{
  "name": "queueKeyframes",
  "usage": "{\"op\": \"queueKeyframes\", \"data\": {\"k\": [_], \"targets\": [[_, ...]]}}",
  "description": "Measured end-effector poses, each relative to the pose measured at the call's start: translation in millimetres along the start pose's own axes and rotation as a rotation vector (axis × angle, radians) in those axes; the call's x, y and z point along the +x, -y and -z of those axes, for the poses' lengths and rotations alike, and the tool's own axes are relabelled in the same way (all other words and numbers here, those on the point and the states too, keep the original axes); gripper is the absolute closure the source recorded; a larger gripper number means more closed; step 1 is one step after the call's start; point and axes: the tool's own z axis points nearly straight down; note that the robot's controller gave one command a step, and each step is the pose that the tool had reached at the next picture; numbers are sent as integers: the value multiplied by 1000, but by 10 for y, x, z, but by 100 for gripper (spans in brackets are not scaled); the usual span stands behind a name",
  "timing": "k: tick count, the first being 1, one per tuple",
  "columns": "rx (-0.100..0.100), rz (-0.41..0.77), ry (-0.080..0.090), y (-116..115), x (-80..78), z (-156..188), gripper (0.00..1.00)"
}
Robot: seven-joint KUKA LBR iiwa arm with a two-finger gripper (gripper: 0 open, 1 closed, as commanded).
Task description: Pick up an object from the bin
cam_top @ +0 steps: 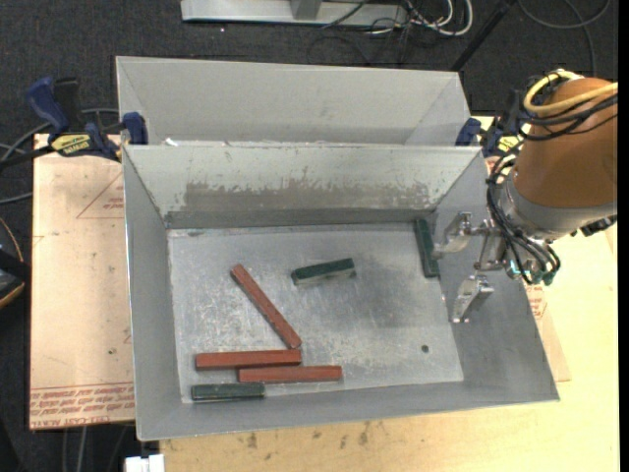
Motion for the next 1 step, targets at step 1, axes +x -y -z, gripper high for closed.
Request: {"op": "queueKeyframes", "data": {"k": [1], "targets": [[1, 3, 8, -6, -17, 44, 0]]}}
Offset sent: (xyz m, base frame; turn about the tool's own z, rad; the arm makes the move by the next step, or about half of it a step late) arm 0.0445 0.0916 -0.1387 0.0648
